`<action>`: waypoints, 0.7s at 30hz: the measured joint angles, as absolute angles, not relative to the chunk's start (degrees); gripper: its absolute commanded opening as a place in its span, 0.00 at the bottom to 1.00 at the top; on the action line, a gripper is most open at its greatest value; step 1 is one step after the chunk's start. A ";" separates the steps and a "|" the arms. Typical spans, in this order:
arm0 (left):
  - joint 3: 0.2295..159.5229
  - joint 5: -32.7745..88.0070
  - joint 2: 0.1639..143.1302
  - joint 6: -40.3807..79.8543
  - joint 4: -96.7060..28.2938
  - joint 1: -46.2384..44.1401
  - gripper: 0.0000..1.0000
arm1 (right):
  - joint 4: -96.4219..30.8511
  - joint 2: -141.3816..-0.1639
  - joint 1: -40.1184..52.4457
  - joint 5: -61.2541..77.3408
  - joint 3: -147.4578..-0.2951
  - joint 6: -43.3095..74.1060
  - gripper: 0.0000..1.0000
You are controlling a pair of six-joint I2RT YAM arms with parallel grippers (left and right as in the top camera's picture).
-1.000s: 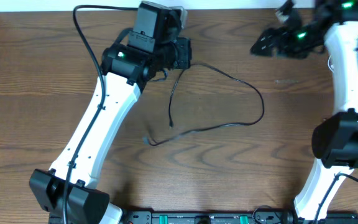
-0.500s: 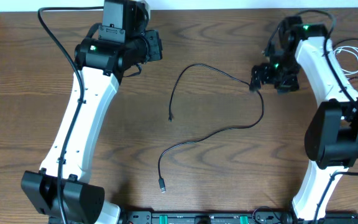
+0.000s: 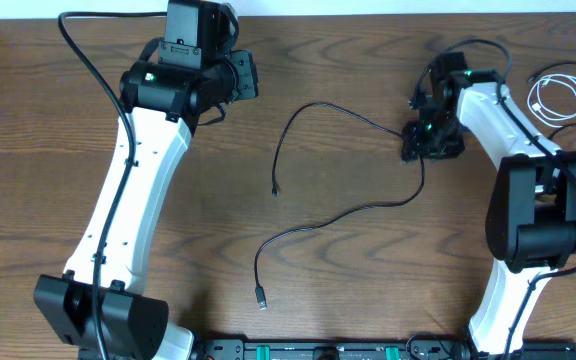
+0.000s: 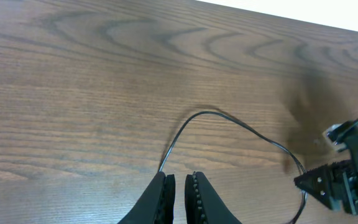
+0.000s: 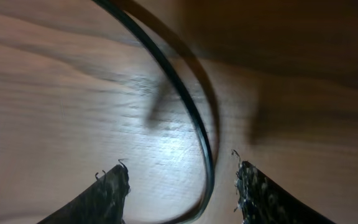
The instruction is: Untangle cables
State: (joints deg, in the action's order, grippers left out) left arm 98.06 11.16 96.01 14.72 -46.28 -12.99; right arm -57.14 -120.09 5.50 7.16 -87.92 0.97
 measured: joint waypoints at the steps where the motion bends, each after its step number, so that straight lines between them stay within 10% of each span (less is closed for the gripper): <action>1: 98.06 11.03 96.01 14.74 -46.26 -12.99 0.13 | -56.21 -120.09 5.50 6.57 -86.87 0.82 0.53; 21: 98.06 10.33 96.01 14.72 -46.30 -12.99 0.15 | -46.33 -118.80 5.50 8.05 -80.95 -0.47 0.01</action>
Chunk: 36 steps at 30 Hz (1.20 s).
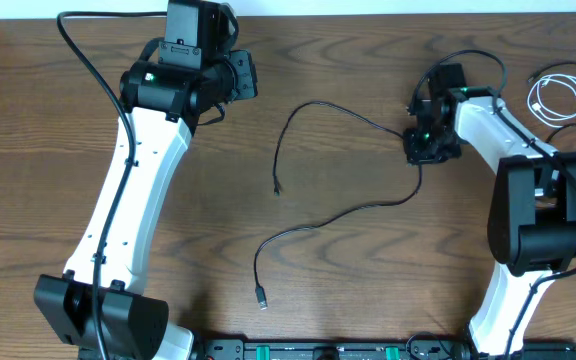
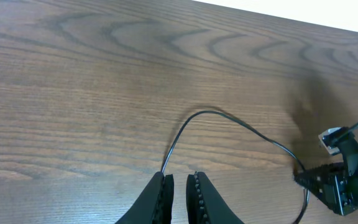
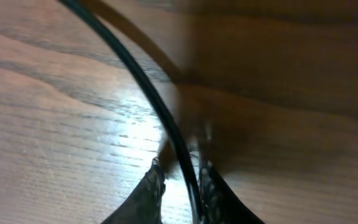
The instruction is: Untangle cables
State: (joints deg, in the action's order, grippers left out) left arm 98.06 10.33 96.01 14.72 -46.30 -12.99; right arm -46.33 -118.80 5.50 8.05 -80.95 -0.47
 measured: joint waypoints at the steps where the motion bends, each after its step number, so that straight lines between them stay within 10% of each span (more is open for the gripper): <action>1: 98.06 10.33 96.01 14.72 -46.30 -12.99 0.16 | -45.76 -118.50 5.48 8.14 -80.38 -0.40 0.01; 15: 98.06 10.31 96.01 14.74 -46.35 -12.99 0.17 | -59.44 -116.11 0.30 8.36 -96.79 1.06 0.01; 25: 98.06 10.31 96.01 14.74 -46.30 -12.99 0.17 | -58.39 -106.17 -24.01 6.68 -134.26 7.22 0.01; 36: 98.06 10.31 96.01 14.74 -46.24 -12.99 0.17 | -58.04 -107.44 -45.87 8.60 -137.82 12.21 0.01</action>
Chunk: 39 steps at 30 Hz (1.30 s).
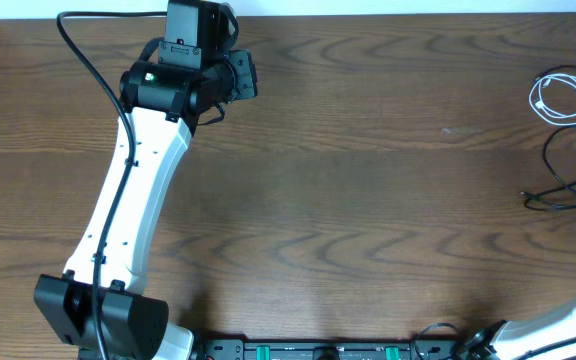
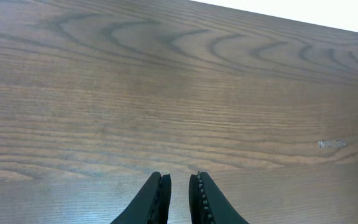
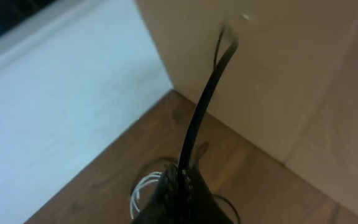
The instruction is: Untangle cables
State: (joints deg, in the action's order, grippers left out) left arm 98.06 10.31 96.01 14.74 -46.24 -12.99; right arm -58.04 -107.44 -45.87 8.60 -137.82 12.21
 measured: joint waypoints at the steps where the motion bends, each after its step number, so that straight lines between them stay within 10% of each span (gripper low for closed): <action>1: 98.06 10.28 96.01 14.74 -46.17 -12.99 0.17 | -58.08 -108.01 -46.74 9.30 -137.60 12.38 0.01; 12: 98.06 10.28 96.01 14.74 -46.11 -12.99 0.17 | -58.78 -118.89 -45.25 11.73 -135.81 11.86 0.06; 16: 98.06 10.31 96.01 14.74 -46.09 -12.99 0.17 | -59.37 -122.37 -43.05 11.97 -135.22 9.87 0.75; 18: 98.06 10.28 96.01 14.74 -46.09 -12.99 0.17 | -59.44 -123.09 -41.56 11.97 -134.91 8.67 0.88; 33: 98.06 10.31 96.01 14.72 -46.09 -12.99 0.17 | -68.84 -122.21 -35.07 12.05 -134.87 5.04 0.99; 39: 98.06 8.88 95.94 12.10 -46.02 -12.95 0.41 | -74.96 -116.14 -27.18 12.69 -134.87 2.79 0.99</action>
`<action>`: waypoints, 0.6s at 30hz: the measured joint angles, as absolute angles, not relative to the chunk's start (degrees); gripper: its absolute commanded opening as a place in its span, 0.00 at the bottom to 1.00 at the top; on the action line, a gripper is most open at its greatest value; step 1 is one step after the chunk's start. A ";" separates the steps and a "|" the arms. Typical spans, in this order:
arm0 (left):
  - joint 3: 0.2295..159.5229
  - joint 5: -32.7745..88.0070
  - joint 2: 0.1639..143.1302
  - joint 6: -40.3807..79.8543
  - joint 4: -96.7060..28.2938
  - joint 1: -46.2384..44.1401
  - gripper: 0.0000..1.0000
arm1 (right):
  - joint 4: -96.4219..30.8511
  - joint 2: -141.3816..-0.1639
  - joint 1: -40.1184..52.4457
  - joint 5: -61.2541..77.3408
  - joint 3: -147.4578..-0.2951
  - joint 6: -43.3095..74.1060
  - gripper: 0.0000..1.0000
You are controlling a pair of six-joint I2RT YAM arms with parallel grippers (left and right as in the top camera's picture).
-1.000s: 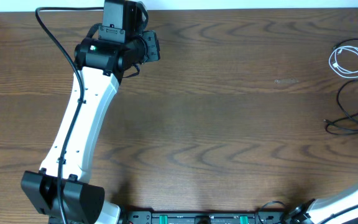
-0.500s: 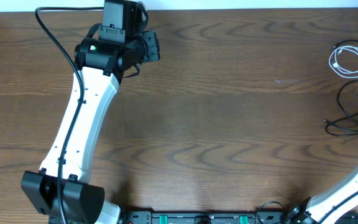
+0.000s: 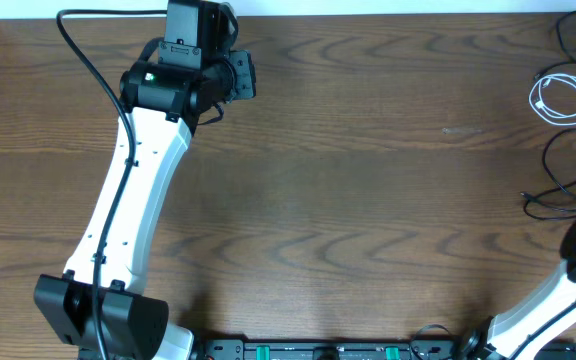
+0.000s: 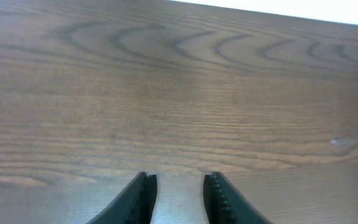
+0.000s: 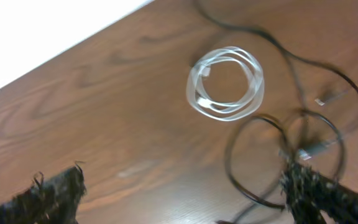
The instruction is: Untangle cables
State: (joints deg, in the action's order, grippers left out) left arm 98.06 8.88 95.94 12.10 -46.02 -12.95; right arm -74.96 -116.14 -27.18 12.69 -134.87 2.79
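A black cable (image 3: 548,160) lies in loose loops at the table's right edge, and the right wrist view shows it as a black loop (image 5: 227,158) with a plug end. My right gripper (image 5: 185,196) hangs above it, wide open, with nothing between its fingers (image 5: 51,196); the overhead view does not show this gripper. At the far left of the table my left gripper (image 4: 179,186) is open over bare wood, and the overhead view shows the left gripper (image 3: 243,75) well away from the cables.
A white coiled cable (image 3: 560,97) rests by the right edge, beyond the black one, and the coil (image 5: 225,84) also shows from the right wrist. Another black strand (image 3: 573,25) runs off the far right corner. The right arm's body stands at the near right.
My right gripper was shut on the black cable, held high off the table's right side. Now it is wide open above the cables there. My left gripper's fingers have spread apart.
My right gripper stood open around the black cable spread over the middle of the table, then shut on it. Later the middle was bare, and the cable was held up at the right edge. Now the gripper has let go, and the cable lies by the white coil.
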 measured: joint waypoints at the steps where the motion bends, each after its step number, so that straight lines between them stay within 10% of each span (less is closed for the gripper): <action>1: 98.06 8.80 95.85 11.14 -45.91 -12.88 0.46 | -75.81 -115.20 -25.76 12.75 -134.87 2.44 0.99; 6: 98.06 8.64 92.79 5.96 -46.17 -11.77 0.55 | -80.27 -110.21 -15.49 13.39 -134.93 0.97 0.99; 7: 98.06 8.64 91.72 5.37 -46.68 -11.27 0.82 | -81.47 -109.73 -13.56 13.54 -134.96 0.80 0.99; 10: 98.08 8.62 88.33 3.99 -49.12 -9.69 0.99 | -84.88 -109.43 -7.75 13.45 -135.00 0.78 0.99; 18: 98.08 8.43 87.26 2.90 -55.55 -8.84 1.00 | -90.78 -109.58 6.11 3.62 -134.98 3.14 0.99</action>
